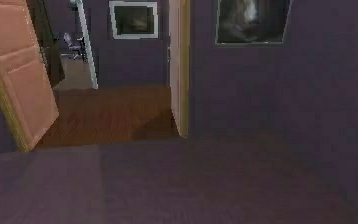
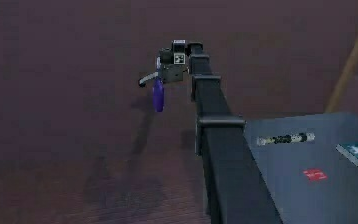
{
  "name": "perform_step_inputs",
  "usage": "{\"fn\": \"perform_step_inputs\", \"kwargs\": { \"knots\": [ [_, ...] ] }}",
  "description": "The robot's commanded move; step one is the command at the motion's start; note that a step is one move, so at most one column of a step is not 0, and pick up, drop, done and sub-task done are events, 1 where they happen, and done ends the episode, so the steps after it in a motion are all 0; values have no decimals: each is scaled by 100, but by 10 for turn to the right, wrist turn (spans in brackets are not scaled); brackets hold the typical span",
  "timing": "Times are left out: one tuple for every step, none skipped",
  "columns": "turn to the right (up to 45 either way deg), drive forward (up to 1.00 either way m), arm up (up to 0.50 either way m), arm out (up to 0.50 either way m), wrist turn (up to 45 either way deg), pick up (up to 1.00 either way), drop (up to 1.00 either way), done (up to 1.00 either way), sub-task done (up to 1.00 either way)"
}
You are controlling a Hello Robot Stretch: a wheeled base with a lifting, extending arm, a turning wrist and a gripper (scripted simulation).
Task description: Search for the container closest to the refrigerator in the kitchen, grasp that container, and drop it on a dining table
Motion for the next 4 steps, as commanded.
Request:
{"fn": "perform_step_inputs", "kwargs": {
  "knots": [
    [450, 0, 0, 0, 0, 0, 0, 0, 0],
    [450, 0, 0, 0, 0, 0, 0, 0, 0],
    [450, 0, 0, 0, 0, 0, 0, 0, 0],
    [60, 0, 0, 0, 0, 0, 0, 0, 0]
  ]
}}
